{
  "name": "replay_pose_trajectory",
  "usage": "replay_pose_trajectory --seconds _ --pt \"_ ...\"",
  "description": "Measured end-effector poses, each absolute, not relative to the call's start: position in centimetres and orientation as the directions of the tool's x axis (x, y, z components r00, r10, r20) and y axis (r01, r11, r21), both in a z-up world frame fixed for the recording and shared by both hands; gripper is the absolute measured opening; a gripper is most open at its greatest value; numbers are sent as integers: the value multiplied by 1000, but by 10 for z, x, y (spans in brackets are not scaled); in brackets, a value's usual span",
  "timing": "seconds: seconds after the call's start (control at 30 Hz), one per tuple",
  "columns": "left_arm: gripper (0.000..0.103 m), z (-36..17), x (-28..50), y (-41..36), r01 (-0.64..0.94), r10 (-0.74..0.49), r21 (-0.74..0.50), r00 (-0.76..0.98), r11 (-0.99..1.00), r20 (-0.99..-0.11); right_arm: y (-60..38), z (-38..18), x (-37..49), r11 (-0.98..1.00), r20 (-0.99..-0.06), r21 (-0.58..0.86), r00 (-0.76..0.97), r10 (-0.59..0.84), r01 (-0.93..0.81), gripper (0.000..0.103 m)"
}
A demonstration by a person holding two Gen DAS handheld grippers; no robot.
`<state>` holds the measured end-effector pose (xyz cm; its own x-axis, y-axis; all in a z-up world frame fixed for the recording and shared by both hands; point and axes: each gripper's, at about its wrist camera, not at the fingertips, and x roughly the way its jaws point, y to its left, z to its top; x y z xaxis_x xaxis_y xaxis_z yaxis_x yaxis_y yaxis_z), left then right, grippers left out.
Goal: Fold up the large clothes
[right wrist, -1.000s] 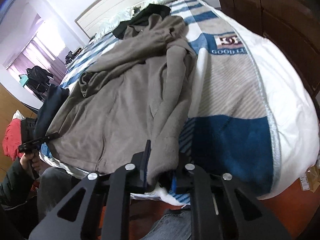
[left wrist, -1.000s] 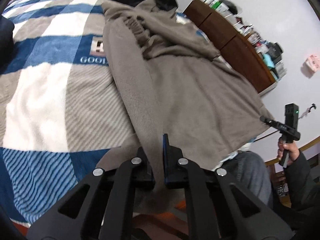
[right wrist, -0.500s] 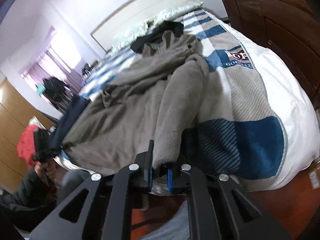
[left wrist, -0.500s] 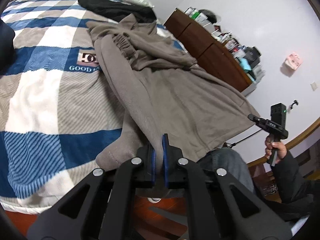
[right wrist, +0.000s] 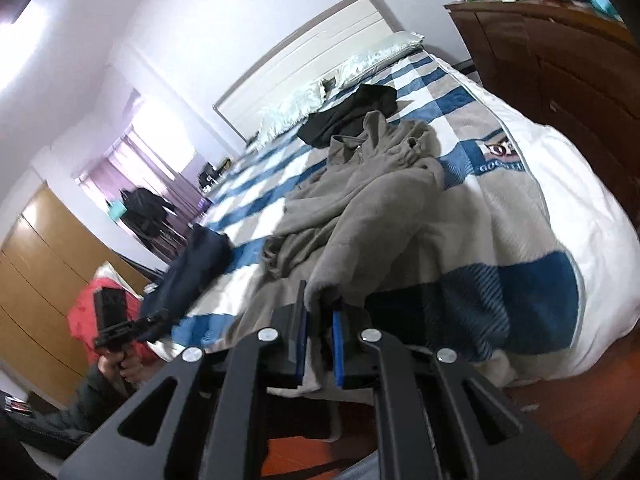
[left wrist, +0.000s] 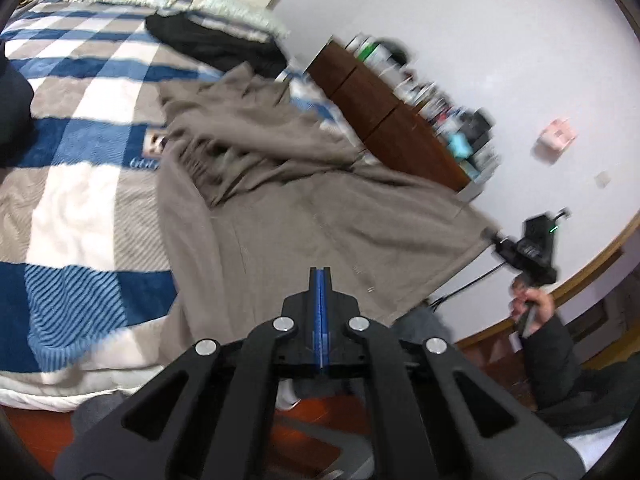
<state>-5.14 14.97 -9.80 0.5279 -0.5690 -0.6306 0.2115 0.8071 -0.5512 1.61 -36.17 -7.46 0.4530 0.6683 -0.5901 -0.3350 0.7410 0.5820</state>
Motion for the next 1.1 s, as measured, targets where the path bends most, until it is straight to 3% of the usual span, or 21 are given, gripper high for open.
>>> replay_pose_trajectory --seconds 0.17,0.27,0.3,0.4,0.6,0.73,0.8,0.9,1.0,1.07,1.1 --pt "3 -158 -28 142 159 -479 -459 434 874 -763 -349 -111 22 770 -669 546 381 638 -331 11" --pt "44 -187 -20 145 112 -414 -408 435 906 -799 -354 -122 17 763 -666 559 372 647 -325 11" --pt "54 -191 -19 145 103 -395 -392 442 914 -805 -356 -124 16 761 -665 561 371 648 -325 11" --pt "69 -210 -9 144 96 -326 -317 448 943 -833 -362 -129 16 757 -665 566 362 653 -326 11" --pt "80 -238 6 141 94 -242 -223 411 970 -879 -365 -140 18 756 -676 568 340 654 -324 11" --pt "80 -246 13 137 101 -304 -288 375 952 -876 -364 -150 19 752 -682 571 321 658 -329 11" --pt "87 -254 17 133 107 -341 -324 350 940 -873 -362 -155 19 757 -694 562 306 651 -334 11" --pt "88 -263 19 127 98 -349 -335 314 937 -883 -361 -164 20 773 -720 546 292 630 -323 12" --pt "89 -264 19 122 99 -343 -328 295 939 -892 -362 -175 22 800 -756 519 276 594 -301 25" --pt "89 -263 20 119 113 -356 -337 275 935 -893 -363 -181 23 812 -771 506 268 577 -292 44" --pt "89 -262 19 117 125 -369 -348 263 929 -891 -363 -186 25 820 -780 499 266 566 -282 47"
